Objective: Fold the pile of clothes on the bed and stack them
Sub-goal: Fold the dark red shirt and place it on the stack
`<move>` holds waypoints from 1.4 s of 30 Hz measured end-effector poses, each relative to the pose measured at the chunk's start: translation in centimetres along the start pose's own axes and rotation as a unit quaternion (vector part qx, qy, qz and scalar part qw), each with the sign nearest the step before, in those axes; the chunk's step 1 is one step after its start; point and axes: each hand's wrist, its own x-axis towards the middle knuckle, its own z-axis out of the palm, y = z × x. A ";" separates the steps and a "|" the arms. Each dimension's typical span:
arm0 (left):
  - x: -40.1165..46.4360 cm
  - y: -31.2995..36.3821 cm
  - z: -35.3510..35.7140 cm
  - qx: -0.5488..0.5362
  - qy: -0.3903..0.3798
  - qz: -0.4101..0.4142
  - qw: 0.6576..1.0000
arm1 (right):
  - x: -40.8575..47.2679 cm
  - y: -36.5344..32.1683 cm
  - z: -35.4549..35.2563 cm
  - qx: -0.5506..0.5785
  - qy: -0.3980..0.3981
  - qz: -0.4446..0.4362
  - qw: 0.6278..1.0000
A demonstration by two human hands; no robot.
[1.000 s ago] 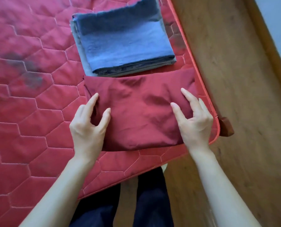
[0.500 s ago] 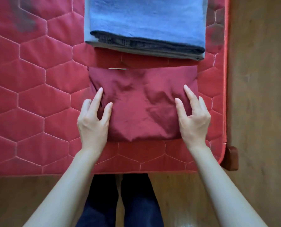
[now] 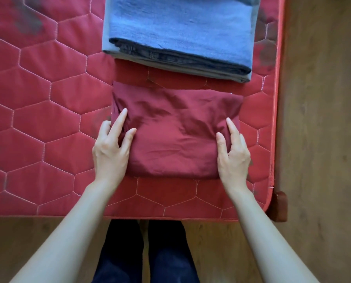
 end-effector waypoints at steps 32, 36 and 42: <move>-0.3 3.2 3.2 0.240 -0.016 0.082 0.967 | 1.1 -2.5 2.7 -0.281 0.058 -0.142 0.948; 2.2 6.4 5.3 0.232 -0.029 0.228 0.945 | 1.6 -5.4 5.2 -0.260 0.008 -0.256 0.931; 5.4 2.2 5.4 0.284 -0.152 0.164 0.932 | 4.4 -2.7 4.5 -0.309 -0.028 -0.164 0.937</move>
